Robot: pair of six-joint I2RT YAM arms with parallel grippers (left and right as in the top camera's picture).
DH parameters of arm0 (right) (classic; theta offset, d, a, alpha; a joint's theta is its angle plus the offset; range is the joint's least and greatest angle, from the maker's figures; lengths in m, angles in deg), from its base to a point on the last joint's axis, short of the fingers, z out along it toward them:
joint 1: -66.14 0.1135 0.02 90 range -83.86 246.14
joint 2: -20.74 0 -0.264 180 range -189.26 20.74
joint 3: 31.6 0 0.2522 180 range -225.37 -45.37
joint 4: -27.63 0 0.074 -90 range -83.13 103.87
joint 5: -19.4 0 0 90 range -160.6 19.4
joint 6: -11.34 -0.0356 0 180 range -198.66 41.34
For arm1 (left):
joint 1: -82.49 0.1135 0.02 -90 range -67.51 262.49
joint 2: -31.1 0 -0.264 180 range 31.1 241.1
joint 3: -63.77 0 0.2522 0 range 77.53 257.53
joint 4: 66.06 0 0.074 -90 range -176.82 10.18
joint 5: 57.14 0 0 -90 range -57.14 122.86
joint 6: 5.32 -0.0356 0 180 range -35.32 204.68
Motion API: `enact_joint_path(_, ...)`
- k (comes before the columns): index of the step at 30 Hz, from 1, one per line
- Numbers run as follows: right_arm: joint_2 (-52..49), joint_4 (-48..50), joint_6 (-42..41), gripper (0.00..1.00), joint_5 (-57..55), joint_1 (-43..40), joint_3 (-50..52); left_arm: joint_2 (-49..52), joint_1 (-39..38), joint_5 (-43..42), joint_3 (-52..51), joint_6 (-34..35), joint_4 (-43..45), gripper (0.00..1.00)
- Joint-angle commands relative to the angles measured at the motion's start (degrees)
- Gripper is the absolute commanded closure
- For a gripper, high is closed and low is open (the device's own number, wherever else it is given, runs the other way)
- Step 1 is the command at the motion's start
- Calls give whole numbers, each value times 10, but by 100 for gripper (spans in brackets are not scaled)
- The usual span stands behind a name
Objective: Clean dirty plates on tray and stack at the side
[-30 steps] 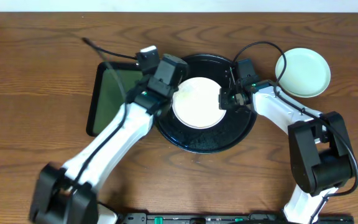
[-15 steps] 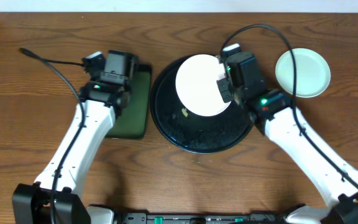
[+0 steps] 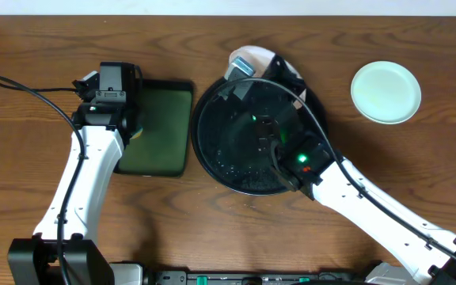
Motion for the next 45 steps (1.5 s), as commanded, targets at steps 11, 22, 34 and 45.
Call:
enact_joint_path(11,6,-73,-8,99,30,2,-8,41,2,-63,-4,-36,15,92)
enact_joint_path(22,-32,-155,-258,99,57,-98,-8,77,2,-102,-28,-36,70,92)
enact_joint_path(34,-27,-149,-333,99,62,-98,-8,175,2,-101,-29,-36,115,86)
enact_joint_path(45,-27,-155,-368,99,84,-98,-8,129,2,-101,-18,-64,114,56)
